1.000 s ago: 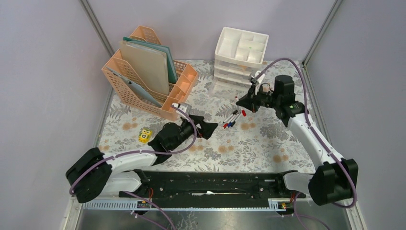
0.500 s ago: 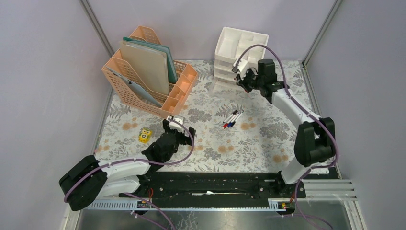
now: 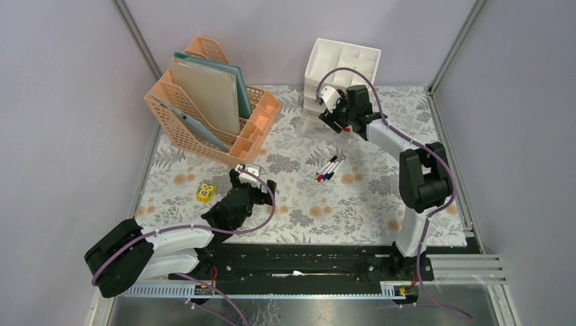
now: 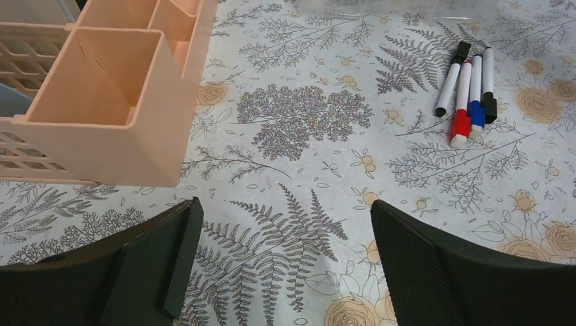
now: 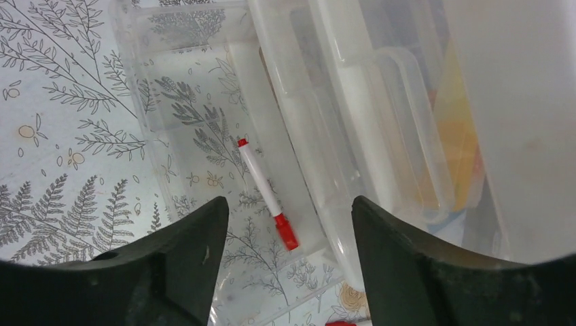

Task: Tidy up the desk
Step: Place the stationery in the drawer, then pick up the stationery from the center of the board.

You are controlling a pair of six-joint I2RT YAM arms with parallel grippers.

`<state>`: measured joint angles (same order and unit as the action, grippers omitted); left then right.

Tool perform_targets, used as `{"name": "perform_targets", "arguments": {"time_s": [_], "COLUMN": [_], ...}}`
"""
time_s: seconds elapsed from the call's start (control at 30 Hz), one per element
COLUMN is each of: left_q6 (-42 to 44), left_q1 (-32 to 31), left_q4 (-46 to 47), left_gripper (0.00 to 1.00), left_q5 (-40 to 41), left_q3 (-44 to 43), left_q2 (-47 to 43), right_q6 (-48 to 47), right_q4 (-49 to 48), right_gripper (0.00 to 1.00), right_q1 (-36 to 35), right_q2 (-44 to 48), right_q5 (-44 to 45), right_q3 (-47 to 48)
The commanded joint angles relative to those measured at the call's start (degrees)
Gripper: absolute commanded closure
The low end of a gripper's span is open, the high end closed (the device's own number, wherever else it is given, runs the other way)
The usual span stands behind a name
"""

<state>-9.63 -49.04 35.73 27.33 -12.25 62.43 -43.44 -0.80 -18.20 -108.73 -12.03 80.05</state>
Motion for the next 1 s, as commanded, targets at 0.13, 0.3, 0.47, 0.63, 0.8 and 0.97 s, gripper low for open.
{"name": "perform_targets", "arguments": {"time_s": [0.13,0.3,0.47,0.63,0.8,0.97], "left_q6": [0.7,0.34,1.18,-3.0,-9.16,-11.64], "left_q1": [0.26,0.35,0.37,0.35,0.38,0.6], "left_q4": [2.39,0.58,-3.59,-10.16,-11.36,-13.13], "left_gripper": [0.01,0.01,0.01,0.01,0.01,0.04], "left_q5": [1.33,1.93,-0.24,-10.46,-20.51,-27.79], "left_q3": [-1.17,-3.32,-7.52,-14.53,-22.27,-31.67], "left_q2": [0.38,2.77,5.19,6.59,10.77,19.83], "right_q6": [10.22,15.79,14.98,11.96,11.32,11.14], "right_q4": [8.42,23.12,31.47,34.15,33.77,33.28], "right_gripper": [0.19,0.08,0.07,0.06,0.05,0.05], "right_q1": [-0.46,-0.39,0.44,1.91,7.79,9.91], "right_q2": [8.09,16.79,26.09,33.7,35.76,36.96], "right_q5": [-6.28,-21.57,-30.65,-31.09,-30.03,-30.47], "right_q3": [1.67,-1.51,-10.38,-17.34,-18.89,-20.37]}}
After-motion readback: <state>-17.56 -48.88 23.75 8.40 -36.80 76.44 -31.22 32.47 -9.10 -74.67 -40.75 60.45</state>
